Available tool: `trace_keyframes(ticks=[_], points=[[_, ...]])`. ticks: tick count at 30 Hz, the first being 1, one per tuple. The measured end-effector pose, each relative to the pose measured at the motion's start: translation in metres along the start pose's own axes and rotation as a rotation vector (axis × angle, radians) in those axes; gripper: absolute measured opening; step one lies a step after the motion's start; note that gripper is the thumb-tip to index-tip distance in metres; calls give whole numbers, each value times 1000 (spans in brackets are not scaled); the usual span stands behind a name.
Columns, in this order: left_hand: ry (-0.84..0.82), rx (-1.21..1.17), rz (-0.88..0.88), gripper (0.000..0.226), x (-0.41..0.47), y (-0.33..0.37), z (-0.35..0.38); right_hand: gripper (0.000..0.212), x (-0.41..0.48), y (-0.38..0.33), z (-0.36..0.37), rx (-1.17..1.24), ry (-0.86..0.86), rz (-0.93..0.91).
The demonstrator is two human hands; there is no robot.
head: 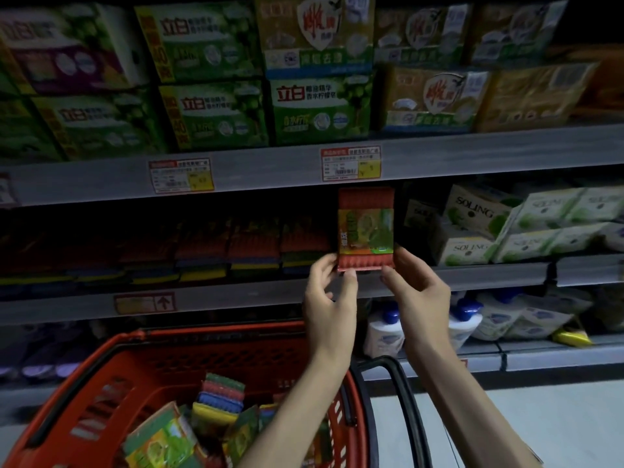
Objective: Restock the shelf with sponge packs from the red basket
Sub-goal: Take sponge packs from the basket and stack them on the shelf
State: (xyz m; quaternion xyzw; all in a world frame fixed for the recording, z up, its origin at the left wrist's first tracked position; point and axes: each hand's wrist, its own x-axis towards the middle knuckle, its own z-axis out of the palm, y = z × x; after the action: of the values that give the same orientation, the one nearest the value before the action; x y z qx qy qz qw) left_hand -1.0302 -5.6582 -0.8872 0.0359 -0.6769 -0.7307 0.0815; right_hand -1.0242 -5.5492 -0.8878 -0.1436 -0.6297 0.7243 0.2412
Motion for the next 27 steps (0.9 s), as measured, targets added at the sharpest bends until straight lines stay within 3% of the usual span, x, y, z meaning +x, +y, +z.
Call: trace_keyframes(ticks=[7,19,27], points=[[6,9,-39,27,4,0,4,48,3,7,1,-204,-98,-5],[69,141,-62,43,7,6,15,47,5,-1,4,-300,-139,-17],[66,85,-75,34,8,7,12,60,6,-5,5,-353,-150,-16]])
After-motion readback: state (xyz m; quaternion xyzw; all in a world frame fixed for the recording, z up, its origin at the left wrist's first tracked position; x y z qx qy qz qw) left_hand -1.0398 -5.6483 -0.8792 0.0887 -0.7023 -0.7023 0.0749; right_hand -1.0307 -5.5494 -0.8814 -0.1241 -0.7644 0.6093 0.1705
